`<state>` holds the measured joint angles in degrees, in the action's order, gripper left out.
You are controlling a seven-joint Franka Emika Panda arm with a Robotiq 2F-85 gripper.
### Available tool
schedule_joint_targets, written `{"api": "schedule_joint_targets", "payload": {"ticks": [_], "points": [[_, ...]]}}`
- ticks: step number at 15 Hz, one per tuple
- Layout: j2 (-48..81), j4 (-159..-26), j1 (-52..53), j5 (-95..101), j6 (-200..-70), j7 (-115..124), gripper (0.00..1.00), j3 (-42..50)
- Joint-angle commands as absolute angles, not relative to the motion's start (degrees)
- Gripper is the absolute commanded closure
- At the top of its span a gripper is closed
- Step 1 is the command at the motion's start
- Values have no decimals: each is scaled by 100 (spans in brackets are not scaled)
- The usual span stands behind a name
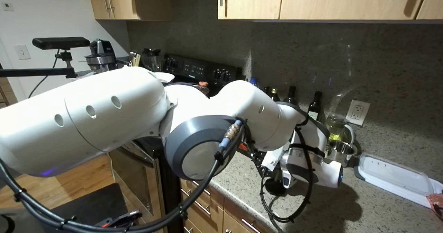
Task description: Place the container on its side
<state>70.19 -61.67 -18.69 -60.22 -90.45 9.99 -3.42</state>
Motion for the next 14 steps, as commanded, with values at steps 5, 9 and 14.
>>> {"api": "schedule_joint_targets", "payload": {"ticks": [5, 9, 14], "points": [[7467, -5538, -1859, -6112, -8714, 1632, 99, -280], [7592, -5356, -1877, -6110, -8645, 1804, 99, -286], [7704, -5166, -1879, -6074, -8574, 1936, 95, -276]]}}
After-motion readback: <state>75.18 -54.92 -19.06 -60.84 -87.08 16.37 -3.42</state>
